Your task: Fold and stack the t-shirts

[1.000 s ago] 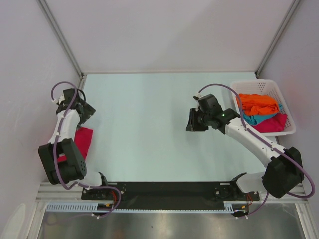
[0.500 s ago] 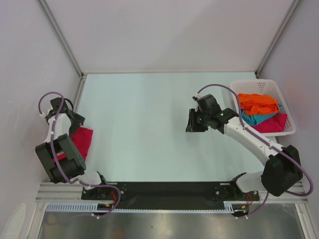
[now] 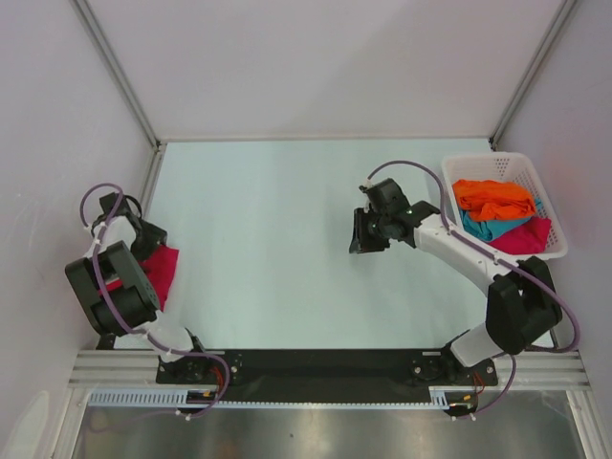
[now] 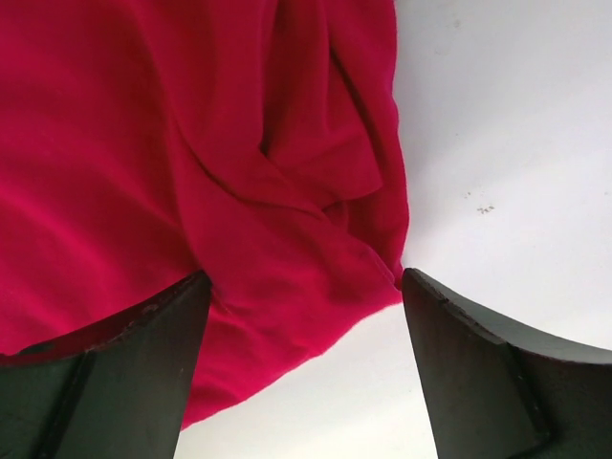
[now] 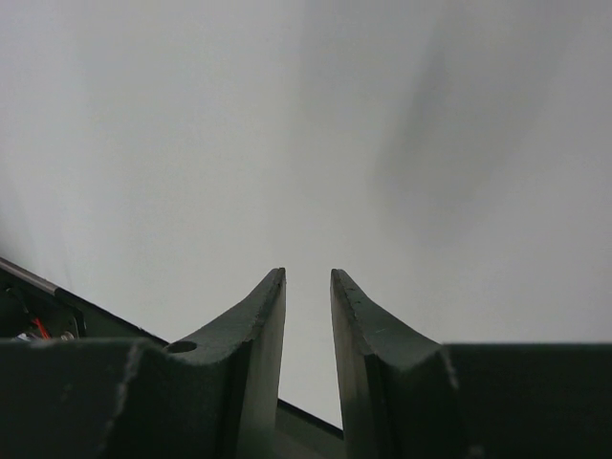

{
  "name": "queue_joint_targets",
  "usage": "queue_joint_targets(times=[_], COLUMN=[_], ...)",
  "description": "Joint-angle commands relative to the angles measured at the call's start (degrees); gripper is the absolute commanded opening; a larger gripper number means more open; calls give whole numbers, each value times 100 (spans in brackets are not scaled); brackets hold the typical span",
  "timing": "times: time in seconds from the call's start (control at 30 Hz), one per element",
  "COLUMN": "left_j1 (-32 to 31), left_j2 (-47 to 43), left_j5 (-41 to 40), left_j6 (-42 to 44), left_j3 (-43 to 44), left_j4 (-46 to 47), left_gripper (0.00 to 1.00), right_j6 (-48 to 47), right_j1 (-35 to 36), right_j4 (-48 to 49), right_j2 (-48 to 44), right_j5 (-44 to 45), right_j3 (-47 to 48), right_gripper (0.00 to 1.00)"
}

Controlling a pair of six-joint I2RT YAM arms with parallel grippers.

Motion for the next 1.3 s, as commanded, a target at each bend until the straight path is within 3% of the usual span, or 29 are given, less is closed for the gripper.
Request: queue_joint_targets(times=[0.0, 0.43, 0.83, 1.0, 1.27], left_j1=[30, 38, -198, -804, -1692], left_j2=[203, 661, -147, -789, -1597], left_j5=[210, 228, 667, 1044, 2844], left_j6=[-172, -146, 275, 758, 2104], left_j3=[234, 911, 1052, 1315, 1624], left_j4=[178, 161, 432, 583, 662], left_gripper=[86, 86, 86, 86, 87], right_j6=[23, -47, 32, 102, 331], right_j1=[113, 183, 464, 648, 1149], right_j4=[223, 302, 179, 91, 56], right_j2=[342, 949, 817, 668, 475], right_j5=[-122, -219, -70, 88, 378], right_j3=[522, 1041, 1217, 1226, 1146], right_gripper=[31, 31, 31, 31, 31])
